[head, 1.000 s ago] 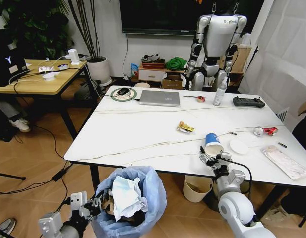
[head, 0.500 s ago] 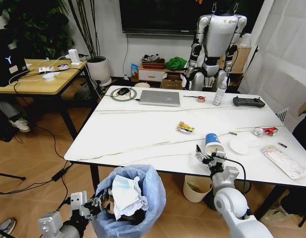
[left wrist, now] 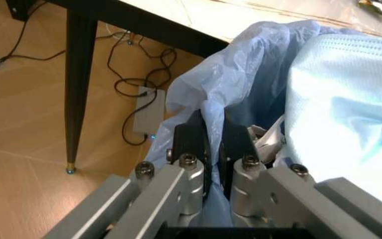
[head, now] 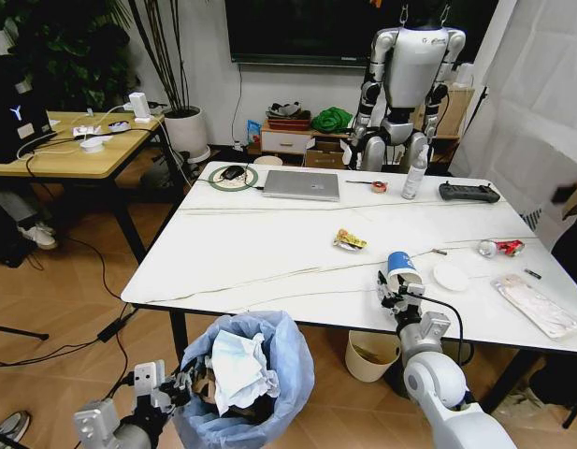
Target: Pick up the trash bin and place the trash from the table into it.
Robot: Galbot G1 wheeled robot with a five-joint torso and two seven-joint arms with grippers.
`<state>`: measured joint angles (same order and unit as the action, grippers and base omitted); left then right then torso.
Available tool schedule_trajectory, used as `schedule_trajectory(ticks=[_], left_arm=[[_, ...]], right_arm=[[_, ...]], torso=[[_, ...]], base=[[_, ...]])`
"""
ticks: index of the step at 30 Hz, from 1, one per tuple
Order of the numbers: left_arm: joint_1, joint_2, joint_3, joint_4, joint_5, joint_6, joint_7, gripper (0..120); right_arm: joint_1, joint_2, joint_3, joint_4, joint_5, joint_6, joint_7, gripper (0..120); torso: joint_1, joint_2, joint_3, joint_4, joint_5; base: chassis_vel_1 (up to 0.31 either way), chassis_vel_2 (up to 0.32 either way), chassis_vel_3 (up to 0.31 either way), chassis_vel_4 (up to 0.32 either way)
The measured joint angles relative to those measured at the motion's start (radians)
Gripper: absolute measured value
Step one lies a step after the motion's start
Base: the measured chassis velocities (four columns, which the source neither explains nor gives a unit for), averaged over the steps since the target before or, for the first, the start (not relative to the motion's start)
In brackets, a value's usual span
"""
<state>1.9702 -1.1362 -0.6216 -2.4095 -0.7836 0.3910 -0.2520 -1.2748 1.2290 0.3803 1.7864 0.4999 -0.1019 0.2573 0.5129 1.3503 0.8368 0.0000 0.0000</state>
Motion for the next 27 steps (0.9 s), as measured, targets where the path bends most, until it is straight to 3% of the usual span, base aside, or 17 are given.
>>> schedule_trajectory(ticks=[1, 8, 22, 27], left_arm=[[0.000, 0.000, 0.000, 0.000, 0.000, 0.000, 0.000, 0], [-0.008, 0.002, 0.005, 0.005, -0.001, 0.000, 0.000, 0], [-0.015, 0.002, 0.007, 0.008, -0.004, 0.000, 0.000, 0], [-0.016, 0.005, 0.012, 0.011, -0.004, 0.000, -0.001, 0]], right_arm=[[0.000, 0.000, 0.000, 0.000, 0.000, 0.000, 0.000, 30], [-0.027, -0.017, 0.000, 0.031, -0.006, -0.004, 0.001, 0], [-0.027, -0.040, 0.000, 0.039, -0.004, -0.006, 0.000, 0], [-0.058, -0.098, 0.010, 0.106, 0.014, -0.013, -0.017, 0]], torso=[[0.000, 0.000, 0.000, 0.0000, 0.0000], [0.000, 0.000, 0.000, -0.0001, 0.0000], [0.000, 0.000, 0.000, 0.0000, 0.0001], [0.000, 0.000, 0.000, -0.0001, -0.0002]], base=[[0.000, 0.000, 0.000, 0.000], [0.000, 0.000, 0.000, 0.000], [0.000, 0.000, 0.000, 0.000], [0.000, 0.000, 0.000, 0.000]])
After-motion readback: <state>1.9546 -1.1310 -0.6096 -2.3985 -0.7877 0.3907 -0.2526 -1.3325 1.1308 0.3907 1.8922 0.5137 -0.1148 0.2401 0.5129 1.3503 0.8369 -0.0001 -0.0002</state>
